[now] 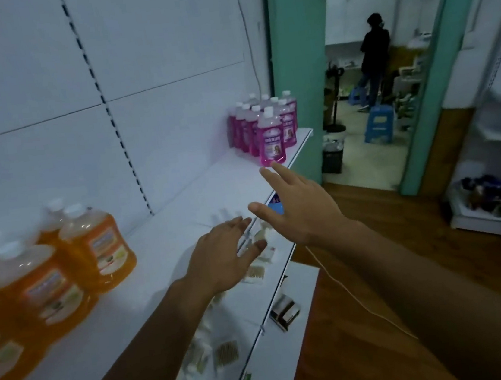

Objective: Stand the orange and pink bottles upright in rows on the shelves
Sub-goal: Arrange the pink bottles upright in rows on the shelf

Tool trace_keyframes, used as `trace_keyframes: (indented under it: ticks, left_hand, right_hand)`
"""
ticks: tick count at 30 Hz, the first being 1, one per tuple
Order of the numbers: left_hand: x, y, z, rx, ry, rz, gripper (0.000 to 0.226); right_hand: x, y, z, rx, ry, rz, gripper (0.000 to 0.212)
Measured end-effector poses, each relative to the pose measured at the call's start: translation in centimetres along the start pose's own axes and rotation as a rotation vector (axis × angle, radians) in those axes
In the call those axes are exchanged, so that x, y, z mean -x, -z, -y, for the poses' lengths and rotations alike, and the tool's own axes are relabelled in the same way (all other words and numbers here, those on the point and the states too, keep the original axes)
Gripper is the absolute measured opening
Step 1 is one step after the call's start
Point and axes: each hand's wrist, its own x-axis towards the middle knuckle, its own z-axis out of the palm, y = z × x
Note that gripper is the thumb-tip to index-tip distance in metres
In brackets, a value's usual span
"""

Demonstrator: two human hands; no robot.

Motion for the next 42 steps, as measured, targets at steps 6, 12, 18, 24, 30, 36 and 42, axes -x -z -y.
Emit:
trace_keyframes:
  ticks: [6, 12, 18, 24, 30, 36, 42]
  left_hand:
    - [-12.5, -3.8, -0.8, 0.001, 0.024, -0.009, 0.067]
    - [-23.7, -6.3, -1.8, 0.056, 0.107, -0.071, 0.074]
    - [-31.5, -6.5, -1.0, 0.071, 0.269, -0.024, 0.079]
    - [-37.0, -7.7, 1.4, 0.064, 0.361, -0.054, 0.088]
    - [-40.4, -9.0, 1.3, 0.481, 0.288, -0.171, 0.063]
    - [-39.1, -9.3, 3.4, 0.709, 0.326, -0.340, 0.054]
    - [-33.2, -5.8, 9.4, 0.507, 0.453, -0.542, 0.054]
  right_hand:
    - [-9.1, -2.6, -10.1, -0.033, 0.013, 0.005, 0.078]
    - [-19.5, -3.7, -18.9, -0.109, 0.078, 0.066, 0.077]
    - [-28.1, -5.4, -22.9, -0.210, 0.129, 0.063, 0.079]
    - [-33.0, -6.9, -23.9, -0.211, 0.192, 0.032, 0.091]
    - [-34.5, -8.4, -23.5, -0.267, 0.233, -0.008, 0.085]
    - [-35.3, -9.5, -21.7, -0.333, 0.341, -0.055, 0.078]
    - [-37.7, -12.2, -13.6, -0.532, 0.532, -0.031, 0.074]
